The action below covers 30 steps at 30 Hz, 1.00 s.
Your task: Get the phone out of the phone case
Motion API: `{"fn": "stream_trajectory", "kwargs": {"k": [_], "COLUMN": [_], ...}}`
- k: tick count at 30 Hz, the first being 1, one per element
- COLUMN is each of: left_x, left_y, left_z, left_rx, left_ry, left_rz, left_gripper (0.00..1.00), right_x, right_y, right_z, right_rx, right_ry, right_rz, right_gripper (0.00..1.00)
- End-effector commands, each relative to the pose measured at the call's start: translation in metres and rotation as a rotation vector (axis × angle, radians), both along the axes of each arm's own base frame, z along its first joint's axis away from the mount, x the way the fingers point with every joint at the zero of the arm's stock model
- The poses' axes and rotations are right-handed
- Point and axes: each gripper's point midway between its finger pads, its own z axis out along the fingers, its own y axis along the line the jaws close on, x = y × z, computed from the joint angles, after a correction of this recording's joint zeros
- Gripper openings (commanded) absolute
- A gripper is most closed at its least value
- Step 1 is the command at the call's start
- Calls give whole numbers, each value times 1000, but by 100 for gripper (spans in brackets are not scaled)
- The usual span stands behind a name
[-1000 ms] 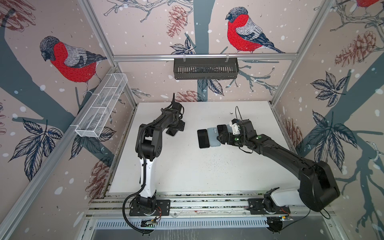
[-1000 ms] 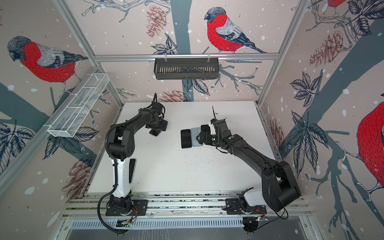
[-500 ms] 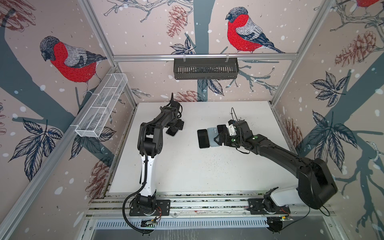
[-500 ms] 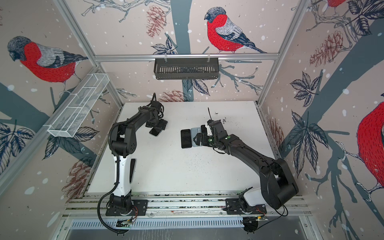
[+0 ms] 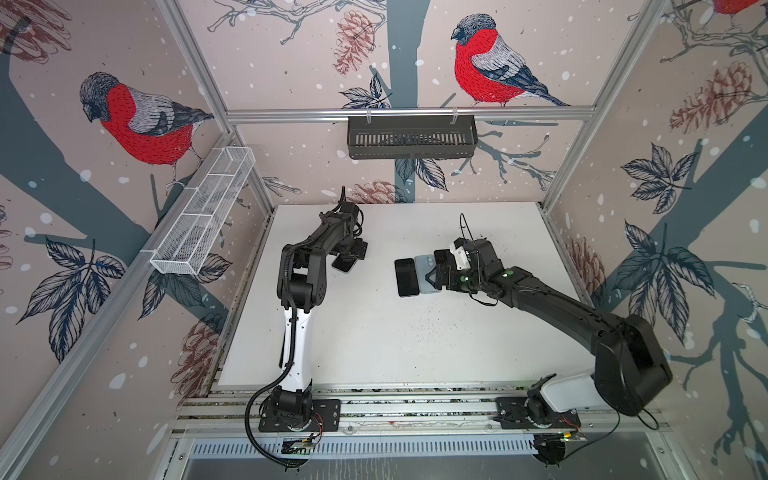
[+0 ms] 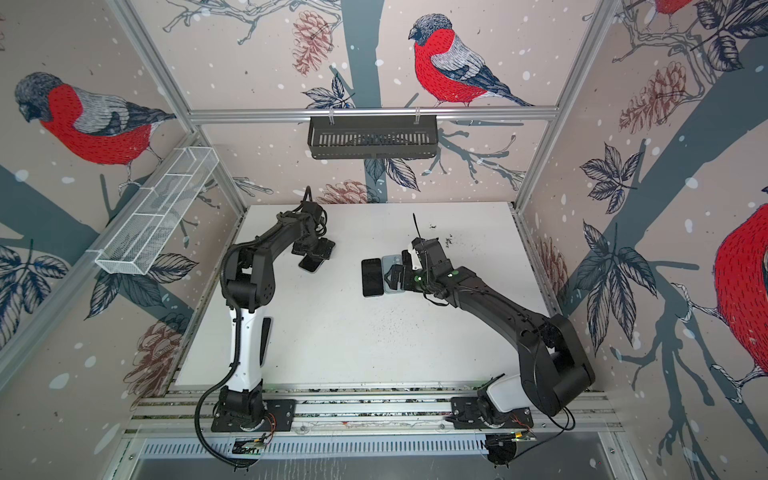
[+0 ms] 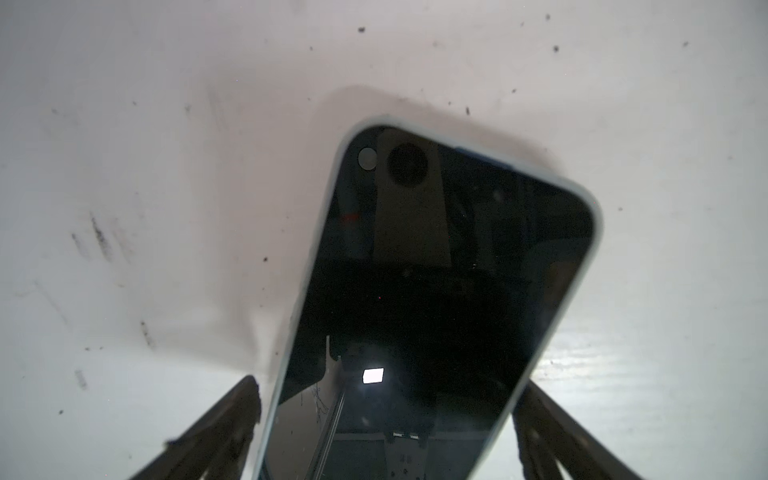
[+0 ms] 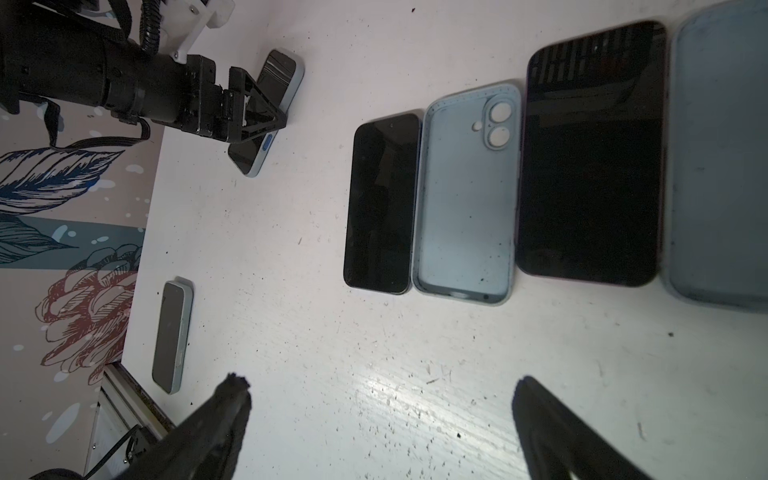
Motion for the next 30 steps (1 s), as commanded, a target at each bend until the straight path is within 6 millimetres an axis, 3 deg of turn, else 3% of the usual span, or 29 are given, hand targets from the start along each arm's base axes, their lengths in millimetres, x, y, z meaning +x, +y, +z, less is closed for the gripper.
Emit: {"fn": "stream_trajectory", "kwargs": {"k": [1, 30], "left_x": [-8, 3], "left_y": [0, 1], "left_z": [-6, -27], "left_rx": [1, 11], "left_ry": [53, 95], "left_rz": [-21, 41], "left_gripper": [93, 87], "right_x": [4, 10], "right_y": [2, 14], "right_z": [5, 2], "right_rx": [4, 6], "right_ry": [-16, -9], "right_rz": [-12, 14], "right_gripper": [100, 100]}}
